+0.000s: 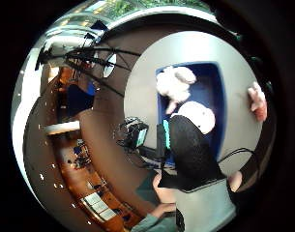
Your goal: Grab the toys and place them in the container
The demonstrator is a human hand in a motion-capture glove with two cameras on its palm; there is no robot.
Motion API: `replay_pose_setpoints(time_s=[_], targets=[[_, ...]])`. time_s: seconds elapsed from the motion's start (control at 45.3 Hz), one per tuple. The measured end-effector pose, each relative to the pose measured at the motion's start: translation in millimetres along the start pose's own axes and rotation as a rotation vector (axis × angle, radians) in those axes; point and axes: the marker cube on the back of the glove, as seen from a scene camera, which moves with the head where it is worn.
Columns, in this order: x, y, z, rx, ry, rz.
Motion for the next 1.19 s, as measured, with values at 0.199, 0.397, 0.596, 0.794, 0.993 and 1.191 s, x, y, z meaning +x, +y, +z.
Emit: replay_pose_setpoints(time_s=[0.199,0.397,0.596,0.794,0.993,1.191], targets=[[114.9,-10.4,-19.0,-0.029,0.078,0.109],[235.9,-33.3,31.0,-0.091,0.107,0.146],[337.2,-46.3,180.3,-0.347,-0.119,0.234],[336.7,-65.9,236.6,-0.150,0.006,0.257],[329.9,-74.9,244.9,0.019,0.056,0.263],[308.9,-51.8,245.6,0.090,0.138,0.184]])
